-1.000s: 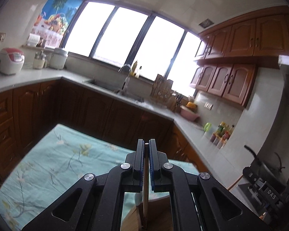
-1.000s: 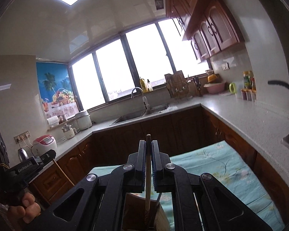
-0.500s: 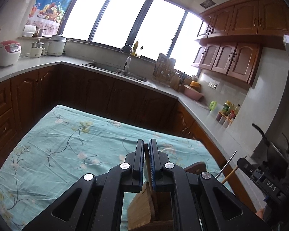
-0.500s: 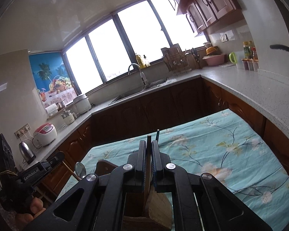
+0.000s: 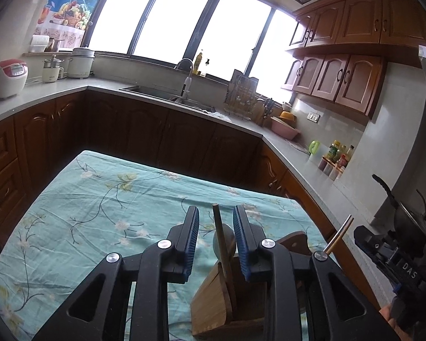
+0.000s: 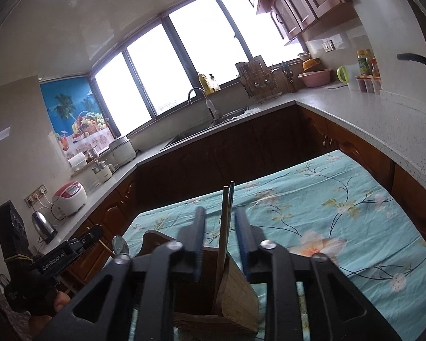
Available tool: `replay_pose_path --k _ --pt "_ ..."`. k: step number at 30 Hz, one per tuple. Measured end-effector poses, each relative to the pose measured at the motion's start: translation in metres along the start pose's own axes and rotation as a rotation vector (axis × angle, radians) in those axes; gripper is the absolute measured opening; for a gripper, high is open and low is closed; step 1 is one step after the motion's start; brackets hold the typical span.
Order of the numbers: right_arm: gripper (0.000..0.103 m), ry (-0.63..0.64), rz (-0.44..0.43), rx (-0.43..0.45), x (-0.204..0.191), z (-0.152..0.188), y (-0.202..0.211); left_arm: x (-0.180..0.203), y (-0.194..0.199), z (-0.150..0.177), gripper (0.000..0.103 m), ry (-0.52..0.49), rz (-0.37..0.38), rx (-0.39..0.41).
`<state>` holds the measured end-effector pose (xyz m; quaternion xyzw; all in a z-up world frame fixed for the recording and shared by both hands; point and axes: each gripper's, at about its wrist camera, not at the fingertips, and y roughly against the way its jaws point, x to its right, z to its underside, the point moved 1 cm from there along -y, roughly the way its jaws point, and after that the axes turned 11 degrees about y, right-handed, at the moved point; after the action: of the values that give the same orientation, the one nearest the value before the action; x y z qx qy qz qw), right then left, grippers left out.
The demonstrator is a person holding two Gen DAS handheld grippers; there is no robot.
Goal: Organize utensils
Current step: 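Insert the chopsticks into the caddy and open both tools, then move both tools back toward the forks and metal chopsticks on the cloth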
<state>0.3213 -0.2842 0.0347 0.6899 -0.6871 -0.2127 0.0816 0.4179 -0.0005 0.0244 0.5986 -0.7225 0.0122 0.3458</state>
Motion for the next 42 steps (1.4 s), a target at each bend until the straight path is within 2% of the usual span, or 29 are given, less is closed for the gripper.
replay_pose_path --k 1,3,5,6,10,12,16,20,27,37,42 --pt "0.04 0.0 0.001 0.003 0.0 -0.001 0.001 0.0 0.001 -0.001 0.031 0.0 -0.001 -0.003" --pt "0.044 0.001 0.001 0.01 -0.001 -0.001 0.004 0.0 0.003 0.0 0.045 0.003 -0.001 -0.001" --pt "0.049 -0.005 -0.007 0.012 -0.002 -0.001 0.007 -0.002 0.009 0.001 0.07 0.015 -0.002 0.014" --pt "0.052 -0.01 -0.011 0.016 -0.002 -0.001 0.009 -0.003 0.014 0.001 0.072 0.023 0.001 0.026" --pt "0.075 -0.012 -0.011 0.036 -0.003 0.0 0.019 -0.007 0.025 0.009 0.073 0.015 -0.006 0.031" --pt "0.077 -0.012 -0.007 0.049 -0.003 0.0 0.024 -0.008 0.03 0.013 0.075 0.016 -0.014 0.03" --pt "0.09 -0.016 -0.013 0.061 -0.005 0.001 0.033 -0.013 0.043 0.021 0.078 0.021 -0.024 0.019" --pt "0.097 -0.013 -0.021 0.061 -0.01 0.008 0.044 -0.017 0.056 0.026 0.08 0.019 -0.034 0.004" --pt "0.099 -0.002 -0.029 0.034 -0.017 0.025 0.064 -0.018 0.084 0.042 0.081 0.008 -0.063 -0.049" --pt "0.099 -0.006 -0.014 -0.037 -0.019 0.061 0.091 -0.034 0.123 0.067 0.081 0.063 -0.087 -0.135" --pt "0.099 -0.015 -0.002 -0.072 -0.019 0.08 0.102 -0.039 0.139 0.074 0.081 0.068 -0.103 -0.154"
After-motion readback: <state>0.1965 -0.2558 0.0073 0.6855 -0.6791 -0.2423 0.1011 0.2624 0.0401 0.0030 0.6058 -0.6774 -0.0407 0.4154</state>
